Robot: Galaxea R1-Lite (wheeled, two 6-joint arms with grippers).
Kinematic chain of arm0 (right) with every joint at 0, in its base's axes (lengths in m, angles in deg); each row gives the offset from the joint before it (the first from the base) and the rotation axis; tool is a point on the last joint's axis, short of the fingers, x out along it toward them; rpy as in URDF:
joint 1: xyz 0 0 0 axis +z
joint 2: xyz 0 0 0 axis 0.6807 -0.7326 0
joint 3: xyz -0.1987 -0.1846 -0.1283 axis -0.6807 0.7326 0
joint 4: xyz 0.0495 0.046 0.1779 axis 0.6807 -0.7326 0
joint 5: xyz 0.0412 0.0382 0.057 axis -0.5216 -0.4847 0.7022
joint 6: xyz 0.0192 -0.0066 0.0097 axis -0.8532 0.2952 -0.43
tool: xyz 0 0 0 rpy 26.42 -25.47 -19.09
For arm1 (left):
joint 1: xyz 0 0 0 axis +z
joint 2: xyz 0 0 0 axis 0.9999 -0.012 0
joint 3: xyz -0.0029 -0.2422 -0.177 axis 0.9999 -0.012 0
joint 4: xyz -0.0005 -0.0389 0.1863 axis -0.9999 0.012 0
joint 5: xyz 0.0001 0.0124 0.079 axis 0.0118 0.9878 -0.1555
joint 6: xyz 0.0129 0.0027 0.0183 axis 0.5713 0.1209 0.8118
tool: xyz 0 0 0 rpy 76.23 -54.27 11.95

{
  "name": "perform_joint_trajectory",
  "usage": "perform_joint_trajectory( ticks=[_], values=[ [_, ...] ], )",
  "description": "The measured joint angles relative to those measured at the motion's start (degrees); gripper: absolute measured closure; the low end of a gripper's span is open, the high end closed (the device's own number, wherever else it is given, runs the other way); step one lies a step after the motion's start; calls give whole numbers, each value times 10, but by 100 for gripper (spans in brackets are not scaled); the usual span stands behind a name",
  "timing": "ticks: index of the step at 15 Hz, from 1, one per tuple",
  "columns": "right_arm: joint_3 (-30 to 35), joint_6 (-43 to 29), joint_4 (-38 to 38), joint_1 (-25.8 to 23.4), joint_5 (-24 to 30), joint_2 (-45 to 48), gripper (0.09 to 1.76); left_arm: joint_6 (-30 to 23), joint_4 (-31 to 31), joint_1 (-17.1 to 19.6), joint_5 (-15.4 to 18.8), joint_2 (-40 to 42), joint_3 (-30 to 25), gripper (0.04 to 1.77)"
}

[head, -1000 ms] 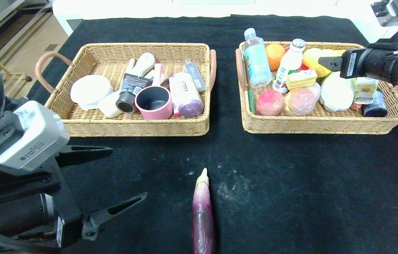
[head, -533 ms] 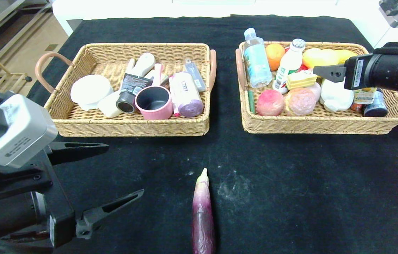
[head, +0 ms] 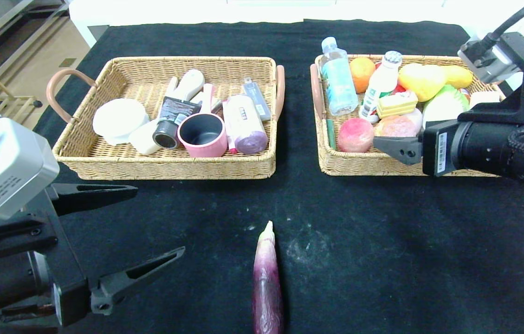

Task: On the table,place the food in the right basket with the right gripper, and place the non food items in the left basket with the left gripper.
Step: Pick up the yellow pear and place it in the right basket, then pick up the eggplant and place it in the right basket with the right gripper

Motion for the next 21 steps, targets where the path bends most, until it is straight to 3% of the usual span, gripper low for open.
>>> perform_joint_trajectory(
  ticks=[3, 9, 15, 21],
  values=[
    [33, -38, 0, 77, -47, 3, 15, 0, -1, 0, 0, 2, 0, 9],
    [77, -134, 0, 200, -88, 0, 15, 0, -2, 0, 0, 4, 1, 9],
    [109, -176, 14, 271, -115, -30, 15, 0, -3, 0, 0, 14, 4, 9],
    [159, -173, 140, 346, -219, -93, 15, -1, -2, 0, 0, 20, 6, 9]
  ],
)
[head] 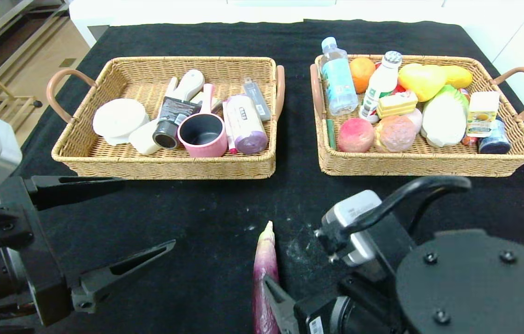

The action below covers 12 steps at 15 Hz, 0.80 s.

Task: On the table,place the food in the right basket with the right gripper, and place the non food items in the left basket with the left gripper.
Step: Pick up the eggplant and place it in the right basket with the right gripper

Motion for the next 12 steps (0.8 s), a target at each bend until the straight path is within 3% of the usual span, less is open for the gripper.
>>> perform_joint_trajectory(
  ticks=[2, 7, 12],
  values=[
    [8, 1, 21, 20, -34, -25, 15, 0, 0, 0, 0, 0, 0, 9],
    [12, -1, 57, 39, -47, -65, 15, 0, 0, 0, 0, 1, 0, 9],
    [27, 13, 155, 49, -78, -116, 15, 0, 0, 0, 0, 3, 0, 9]
  ],
)
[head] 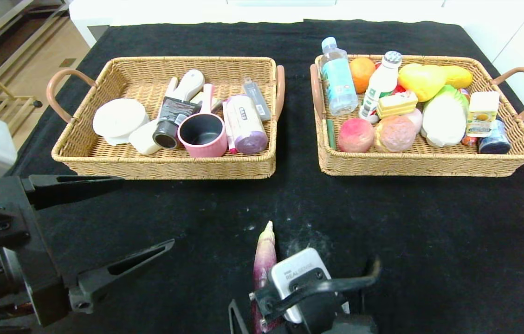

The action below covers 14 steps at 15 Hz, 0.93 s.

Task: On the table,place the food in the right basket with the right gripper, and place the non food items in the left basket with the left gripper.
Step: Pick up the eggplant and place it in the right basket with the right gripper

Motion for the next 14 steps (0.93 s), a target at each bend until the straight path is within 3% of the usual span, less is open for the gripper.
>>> perform_joint_trajectory(
  ticks=[14],
  values=[
    [2, 45, 75, -6, -38, -68, 14, -1, -1, 0, 0, 1, 3, 9]
  ],
)
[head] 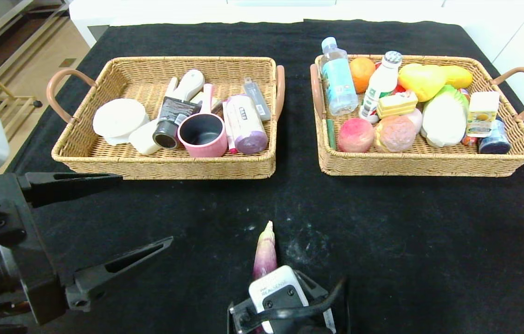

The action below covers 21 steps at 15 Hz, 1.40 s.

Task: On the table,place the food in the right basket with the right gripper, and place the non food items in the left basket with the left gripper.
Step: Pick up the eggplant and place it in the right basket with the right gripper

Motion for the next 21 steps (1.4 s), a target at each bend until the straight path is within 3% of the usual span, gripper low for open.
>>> perform_joint_trajectory(
  ticks=[11, 17, 21],
  values=[
    [2, 28, 35, -26, 0, -23, 14, -1, 0, 0, -1, 1, 1, 9],
    [3, 28, 35, -25, 1, -23, 96, -1, 1, 0, -1, 2, 1, 9],
    [3, 27, 35, -25, 1, -22, 103, -1, 1, 0, -1, 2, 1, 9]
  ],
)
